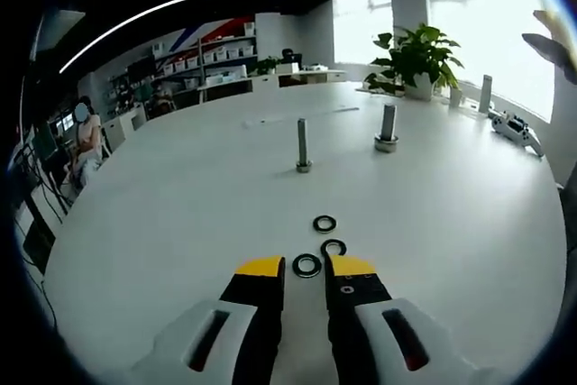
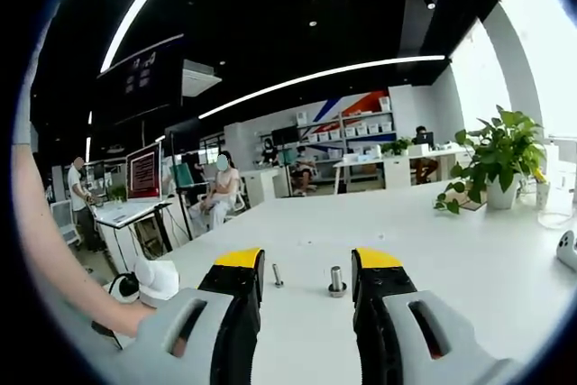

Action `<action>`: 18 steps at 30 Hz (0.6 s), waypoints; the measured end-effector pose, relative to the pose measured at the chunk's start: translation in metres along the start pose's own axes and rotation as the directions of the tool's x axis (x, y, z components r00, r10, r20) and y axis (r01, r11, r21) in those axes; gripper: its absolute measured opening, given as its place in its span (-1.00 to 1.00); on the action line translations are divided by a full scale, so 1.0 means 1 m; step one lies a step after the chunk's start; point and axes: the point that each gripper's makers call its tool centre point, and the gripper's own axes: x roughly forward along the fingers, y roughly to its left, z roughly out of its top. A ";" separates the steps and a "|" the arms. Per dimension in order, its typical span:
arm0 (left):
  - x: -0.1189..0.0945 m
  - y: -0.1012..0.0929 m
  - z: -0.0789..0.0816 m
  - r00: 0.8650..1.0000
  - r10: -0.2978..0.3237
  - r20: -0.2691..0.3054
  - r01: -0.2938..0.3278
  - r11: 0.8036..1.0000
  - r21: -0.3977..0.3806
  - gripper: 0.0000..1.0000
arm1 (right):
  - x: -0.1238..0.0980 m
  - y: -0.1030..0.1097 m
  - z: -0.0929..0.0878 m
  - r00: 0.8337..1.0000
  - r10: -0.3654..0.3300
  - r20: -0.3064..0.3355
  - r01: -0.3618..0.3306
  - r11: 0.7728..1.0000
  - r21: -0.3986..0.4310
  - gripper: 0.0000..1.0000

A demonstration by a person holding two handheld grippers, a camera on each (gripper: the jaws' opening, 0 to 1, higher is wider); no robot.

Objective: Place the washer onto the threaded stud by aligning its center hole with the stud, sliding it down to the base, and recovering from edge contact or off-axis alignment until the washer reaches the visible bottom stop.

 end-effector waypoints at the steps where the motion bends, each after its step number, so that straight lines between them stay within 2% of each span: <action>1: 0.001 -0.001 0.000 1.000 -0.007 0.002 0.007 1.000 -0.003 -0.72 | 0.000 0.000 0.000 1.000 0.000 -0.001 0.000 1.000 0.001 -0.19; 5: 0.002 -0.003 0.001 1.000 -0.017 0.003 0.017 1.000 0.023 -0.80 | 0.000 0.000 0.000 1.000 0.001 0.000 -0.001 1.000 0.004 -0.19; 15: 0.003 -0.004 0.002 1.000 -0.021 0.017 0.021 0.999 0.026 -0.83 | 0.001 0.001 0.000 1.000 0.002 -0.001 -0.002 1.000 0.006 -0.19; 18: 0.003 -0.004 0.002 1.000 -0.020 0.018 0.020 1.000 0.003 -0.84 | 0.001 0.002 0.000 1.000 0.005 -0.001 -0.005 1.000 0.001 -0.19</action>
